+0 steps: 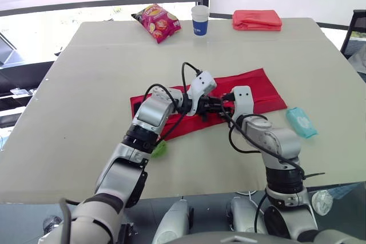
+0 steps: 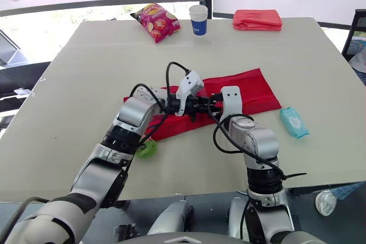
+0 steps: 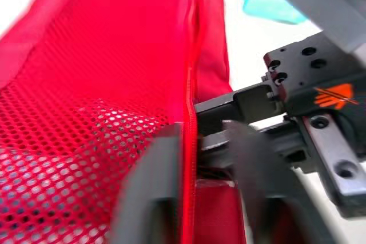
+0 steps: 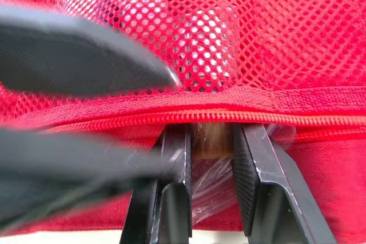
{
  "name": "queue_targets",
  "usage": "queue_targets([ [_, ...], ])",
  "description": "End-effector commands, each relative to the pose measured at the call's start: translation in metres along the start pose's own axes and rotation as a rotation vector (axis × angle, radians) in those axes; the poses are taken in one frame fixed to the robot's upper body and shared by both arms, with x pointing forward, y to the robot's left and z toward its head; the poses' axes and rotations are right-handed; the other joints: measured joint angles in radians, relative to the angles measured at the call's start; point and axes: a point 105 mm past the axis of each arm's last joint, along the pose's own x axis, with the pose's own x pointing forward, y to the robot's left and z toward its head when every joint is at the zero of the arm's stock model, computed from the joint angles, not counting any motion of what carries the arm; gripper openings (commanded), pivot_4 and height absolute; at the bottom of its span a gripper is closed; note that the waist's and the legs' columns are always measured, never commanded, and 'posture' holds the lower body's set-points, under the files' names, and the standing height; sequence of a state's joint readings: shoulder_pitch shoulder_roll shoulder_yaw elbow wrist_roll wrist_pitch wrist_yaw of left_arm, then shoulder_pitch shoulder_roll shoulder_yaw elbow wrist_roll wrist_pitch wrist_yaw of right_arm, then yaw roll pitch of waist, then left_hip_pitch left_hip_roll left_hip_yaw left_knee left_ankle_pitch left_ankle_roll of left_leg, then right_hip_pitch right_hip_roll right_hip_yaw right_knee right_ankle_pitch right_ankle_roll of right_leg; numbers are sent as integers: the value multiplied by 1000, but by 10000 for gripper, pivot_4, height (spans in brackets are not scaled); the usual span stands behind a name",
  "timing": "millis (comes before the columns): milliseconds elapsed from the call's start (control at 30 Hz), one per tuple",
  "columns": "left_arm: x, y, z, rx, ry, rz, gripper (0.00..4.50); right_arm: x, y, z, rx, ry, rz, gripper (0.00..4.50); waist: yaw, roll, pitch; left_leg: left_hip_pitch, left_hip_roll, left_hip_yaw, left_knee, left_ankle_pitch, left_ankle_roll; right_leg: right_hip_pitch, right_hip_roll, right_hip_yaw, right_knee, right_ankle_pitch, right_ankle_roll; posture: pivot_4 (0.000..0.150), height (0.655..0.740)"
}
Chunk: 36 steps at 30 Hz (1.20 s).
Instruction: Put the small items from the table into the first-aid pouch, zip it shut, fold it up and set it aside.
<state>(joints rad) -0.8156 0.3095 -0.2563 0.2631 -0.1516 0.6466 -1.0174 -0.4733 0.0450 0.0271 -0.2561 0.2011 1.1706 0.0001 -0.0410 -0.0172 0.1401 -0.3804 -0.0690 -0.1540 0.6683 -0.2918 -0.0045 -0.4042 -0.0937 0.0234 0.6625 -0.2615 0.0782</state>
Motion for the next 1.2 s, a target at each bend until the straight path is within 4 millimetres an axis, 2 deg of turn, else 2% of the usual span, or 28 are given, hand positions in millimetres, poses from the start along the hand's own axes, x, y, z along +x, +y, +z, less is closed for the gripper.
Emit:
queue_targets([
  [33, 2, -5, 0, 79, 3, -20, 34417, -11, 1, 14, -14, -76, 39, 24400, 0, 0, 0, 0, 0, 0, 0, 0, 0, 0, 0, 0, 0, 0, 0, 1500, 7400],
  [100, -2, -1, -4, 176, 29, 11, 39534, -14, -2, 12, -16, -77, 40, 29704, 2, 0, 0, 0, 0, 0, 0, 0, 0, 0, 0, 0, 0, 0, 0, 1500, 7400],
  [300, -14, 1, -16, 281, 72, 50, 39534, -22, -1, 10, -39, -78, 64, 29704, -2, 1, 0, 0, 0, 0, -1, 0, 0, 0, 0, 0, 0, 0, 0, 1500, 7400],
  [433, -7, 5, -26, 369, 112, 102, 39534, -24, -1, 10, -43, -75, 74, 29704, 2, 1, 0, 0, 0, 0, 0, 0, 0, 0, 0, 0, 0, 0, 0, 1500, 7400],
  [600, -1, 9, -23, 377, 93, 130, 39534, -35, 0, 4, -93, -50, 109, 29704, 2, 1, 0, 0, 0, 0, 0, 0, 0, 0, 0, 0, 0, 0, 0, 1500, 7400],
  [633, 0, 9, -23, 371, 87, 127, 34294, -38, -1, 3, -102, -48, 116, 32149, 2, 1, 0, 0, 0, 1, 0, 0, 0, 0, 0, 1, 0, 0, 0, 1500, 7400],
  [667, 0, 9, -22, 367, 83, 123, 31732, -42, -2, 2, -112, -46, 123, 32149, 1, 1, 0, 0, 0, 1, 0, 0, 0, 0, 0, 0, 0, 0, 0, 1500, 7400],
  [867, -1, 7, -15, 281, 39, 99, 2086, -51, -3, -3, -161, -31, 148, 32149, 0, 1, 0, 0, 0, 1, 0, 0, 0, 0, 0, 0, 0, 0, 0, 1500, 7400],
  [967, -3, 7, -16, 296, 50, 93, 866, -46, -3, -3, -167, -34, 142, 32149, -1, 1, 0, 0, 0, 1, 0, 0, 0, 0, 0, 0, 0, 0, 0, 1500, 7400],
  [1000, -4, 7, -16, 303, 52, 89, 0, -44, -2, -2, -166, -34, 145, 26884, -1, 1, 0, 0, 0, 1, 0, 0, 0, 0, 0, 0, 0, 0, 0, 1500, 7400],
  [1033, -5, 6, -16, 307, 52, 84, 0, -43, -2, -2, -165, -36, 148, 24041, -1, 1, 0, 0, 0, 1, 0, 0, 0, 0, 0, 0, 0, 0, 0, 1500, 7400],
  [1100, -7, 3, -14, 310, 41, 65, 0, -39, -1, -3, -167, -35, 148, 15099, -1, 1, 0, 0, 0, 1, 0, 0, 0, 0, 0, 0, 0, 0, 0, 1500, 7400],
  [1167, -10, 1, -14, 314, 41, 52, 0, -35, 0, -4, -175, -32, 150, 4948, -1, 1, 0, 0, 0, 1, 0, 0, 0, 0, 0, 0, 0, 0, 0, 1500, 7400],
  [1200, -11, -1, -14, 315, 41, 43, 0, -32, 0, -4, -180, -31, 151, 2400, -2, 1, 0, 0, 0, 1, 0, 0, 0, 0, 0, 0, 0, 0, 0, 1500, 7400],
])
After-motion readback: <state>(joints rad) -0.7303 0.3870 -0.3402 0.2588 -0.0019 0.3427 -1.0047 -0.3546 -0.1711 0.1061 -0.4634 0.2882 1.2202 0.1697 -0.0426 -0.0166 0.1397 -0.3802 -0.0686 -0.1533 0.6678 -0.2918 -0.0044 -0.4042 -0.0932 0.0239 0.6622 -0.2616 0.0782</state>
